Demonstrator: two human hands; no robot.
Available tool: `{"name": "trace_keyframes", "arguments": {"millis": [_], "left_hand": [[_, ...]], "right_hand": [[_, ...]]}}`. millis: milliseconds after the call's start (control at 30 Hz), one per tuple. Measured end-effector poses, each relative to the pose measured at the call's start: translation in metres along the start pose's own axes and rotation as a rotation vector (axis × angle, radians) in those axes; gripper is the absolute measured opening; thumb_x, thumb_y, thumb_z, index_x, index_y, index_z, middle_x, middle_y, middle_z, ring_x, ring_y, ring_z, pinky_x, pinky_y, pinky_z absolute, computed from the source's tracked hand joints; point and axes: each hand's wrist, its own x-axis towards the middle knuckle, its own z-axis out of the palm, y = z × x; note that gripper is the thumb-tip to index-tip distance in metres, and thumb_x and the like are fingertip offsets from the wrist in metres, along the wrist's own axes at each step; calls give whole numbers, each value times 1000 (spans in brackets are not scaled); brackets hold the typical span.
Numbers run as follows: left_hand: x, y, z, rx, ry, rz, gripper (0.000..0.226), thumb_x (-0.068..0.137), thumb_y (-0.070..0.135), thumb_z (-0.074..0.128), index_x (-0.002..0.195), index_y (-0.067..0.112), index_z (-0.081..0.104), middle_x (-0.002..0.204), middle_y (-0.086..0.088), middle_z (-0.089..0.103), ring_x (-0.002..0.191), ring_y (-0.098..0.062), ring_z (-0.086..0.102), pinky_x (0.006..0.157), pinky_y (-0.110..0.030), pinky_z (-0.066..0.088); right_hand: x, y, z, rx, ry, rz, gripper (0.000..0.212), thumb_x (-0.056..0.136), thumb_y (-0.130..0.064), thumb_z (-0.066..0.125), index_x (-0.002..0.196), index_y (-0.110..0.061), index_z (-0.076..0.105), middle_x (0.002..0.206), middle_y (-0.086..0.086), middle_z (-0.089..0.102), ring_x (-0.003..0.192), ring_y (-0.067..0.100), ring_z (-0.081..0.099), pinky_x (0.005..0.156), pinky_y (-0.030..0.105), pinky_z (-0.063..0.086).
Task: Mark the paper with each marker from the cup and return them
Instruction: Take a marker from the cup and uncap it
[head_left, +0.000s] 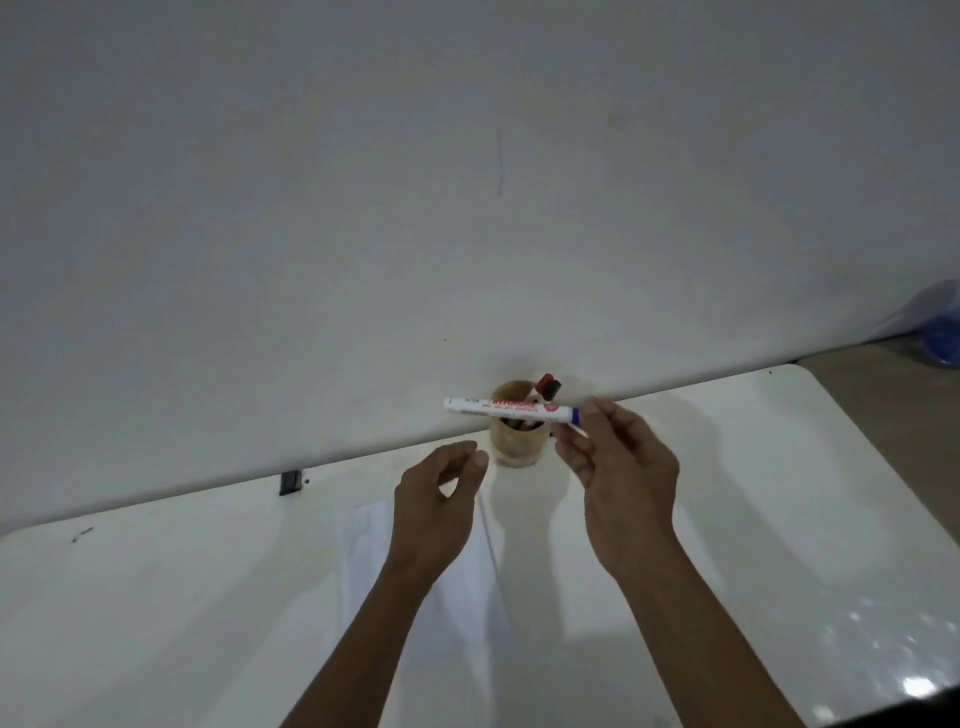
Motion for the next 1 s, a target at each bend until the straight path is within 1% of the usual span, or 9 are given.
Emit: {"name": "trace_keyframes", "arguments": {"millis": [67,233,367,433,533,667,767,867,1000], "left_hand": [[-21,6,-16,-190,-13,-83,13,95,34,62,102,35,73,102,10,78,101,-4,71,89,-42,61],[-63,10,-57,-530,86,-166,23,97,30,59,103,17,77,104,-2,79,104,-18,73,85,-44,60],[-86,-2,-96,-473,102,-118,22,96,30,61,100,16,77,100,-2,79,105,-19,71,90,-46,59],[-96,-5,-115,-406,65,-88,20,93,32,64,96,18,78,97,-3,79,102,-22,71,90,-46,59],[-111,-9,-134,-292,-6,-49,18,93,38,65,96,27,79,96,-1,78,101,-21,70,89,-44,58],[-135,-21,-147,-297,57,-69,20,95,39,61,103,27,74,96,10,78,91,-4,71,90,-38,58],[-153,-38,-151,-205,63,-18,13,95,36,63,97,31,75,92,13,78,91,-6,71,89,-38,59],[-166,-50,-152,-148,51,46,10,92,32,68,95,31,78,89,14,78,88,-5,70,80,-29,59],[-168,-54,-151,-147,93,72,10,86,23,76,96,23,78,85,9,78,80,-4,69,67,-13,53]], "right_hand": [[-22,16,-1,-14,-22,60,4,93,-2,68,93,-4,72,92,16,76,79,26,75,68,27,62],[-80,56,-2,-186,-134,145,10,93,-1,67,102,-1,72,98,14,80,87,29,79,76,34,63],[-114,72,-2,-615,-362,11,10,93,-11,71,100,-16,77,93,4,79,83,19,77,70,30,61],[-127,77,-2,-847,-507,-113,15,91,-22,75,105,-25,77,87,-3,78,81,12,74,74,25,60],[-147,85,2,-1018,-654,-173,17,91,-32,74,107,-32,76,88,-8,78,84,6,70,76,17,54],[-171,93,7,-806,-552,-63,7,93,-23,72,99,-23,74,90,-4,80,83,8,73,85,28,56],[-183,99,8,-675,-448,-36,11,92,-20,73,101,-14,72,91,0,81,84,10,76,90,35,59],[-193,104,8,-611,-388,-46,12,91,-18,75,100,-12,72,95,3,79,89,17,77,86,36,61],[-199,107,7,-572,-360,-6,20,92,-15,74,110,-12,66,101,8,78,86,18,78,74,29,59]]}}
